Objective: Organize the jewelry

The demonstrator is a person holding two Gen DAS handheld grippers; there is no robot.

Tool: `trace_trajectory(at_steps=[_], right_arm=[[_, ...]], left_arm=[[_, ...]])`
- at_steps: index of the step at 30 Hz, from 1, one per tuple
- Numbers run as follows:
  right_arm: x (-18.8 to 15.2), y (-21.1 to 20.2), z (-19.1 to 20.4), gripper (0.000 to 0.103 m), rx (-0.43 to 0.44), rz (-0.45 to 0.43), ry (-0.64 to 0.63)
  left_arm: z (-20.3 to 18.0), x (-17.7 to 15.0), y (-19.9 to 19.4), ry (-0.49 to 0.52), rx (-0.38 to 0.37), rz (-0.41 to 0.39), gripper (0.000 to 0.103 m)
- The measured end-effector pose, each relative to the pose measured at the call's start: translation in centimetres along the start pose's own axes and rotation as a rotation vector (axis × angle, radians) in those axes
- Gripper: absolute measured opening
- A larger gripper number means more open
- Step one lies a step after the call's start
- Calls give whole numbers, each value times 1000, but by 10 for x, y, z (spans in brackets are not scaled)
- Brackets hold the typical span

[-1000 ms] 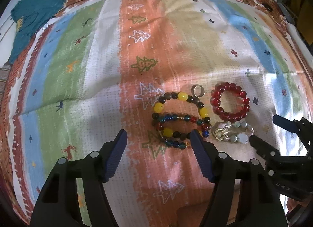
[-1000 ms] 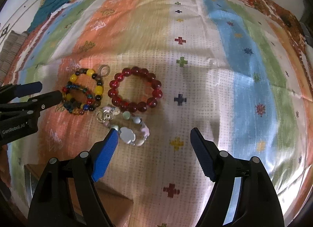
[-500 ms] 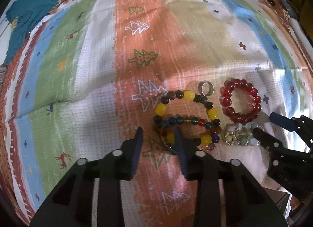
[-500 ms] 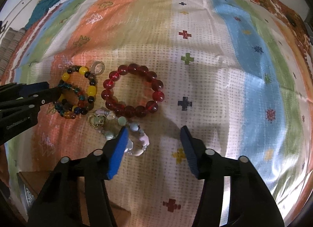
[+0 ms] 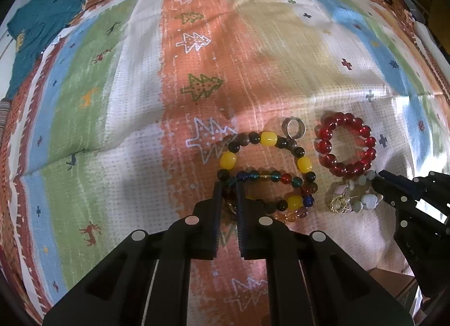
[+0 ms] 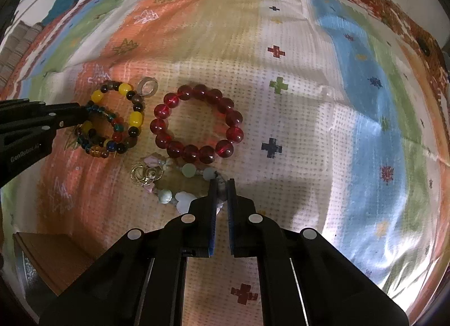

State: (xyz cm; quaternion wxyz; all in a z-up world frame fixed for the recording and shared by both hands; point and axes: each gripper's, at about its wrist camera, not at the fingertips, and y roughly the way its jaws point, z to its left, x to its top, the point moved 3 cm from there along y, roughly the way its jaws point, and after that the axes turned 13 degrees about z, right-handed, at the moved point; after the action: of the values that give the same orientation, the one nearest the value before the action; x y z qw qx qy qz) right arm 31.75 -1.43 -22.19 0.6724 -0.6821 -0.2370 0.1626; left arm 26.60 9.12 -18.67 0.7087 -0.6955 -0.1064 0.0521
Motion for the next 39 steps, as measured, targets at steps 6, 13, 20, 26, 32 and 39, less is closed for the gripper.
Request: trace_trajectory(at_steps=[6, 13, 20, 26, 32, 39], right_arm=[[0, -25, -3, 8, 9, -59, 14], [1, -52, 1, 8, 42, -114, 13], [-4, -71, 5, 8, 46, -154, 6], [-12, -85, 8, 8, 49, -180, -5], [-18, -88, 8, 8, 46, -183, -6], [-23, -88, 8, 8, 47, -184, 7]], left_arm=[[-3, -1, -12, 7, -10, -23, 9], [-10, -2, -30, 20, -20, -59, 9], [-15, -5, -43, 31, -27, -84, 9], [-17, -10, -54, 31, -34, -105, 9], [-13, -16, -60, 24, -33, -112, 9], [-13, -22, -69, 16, -49, -127, 9]])
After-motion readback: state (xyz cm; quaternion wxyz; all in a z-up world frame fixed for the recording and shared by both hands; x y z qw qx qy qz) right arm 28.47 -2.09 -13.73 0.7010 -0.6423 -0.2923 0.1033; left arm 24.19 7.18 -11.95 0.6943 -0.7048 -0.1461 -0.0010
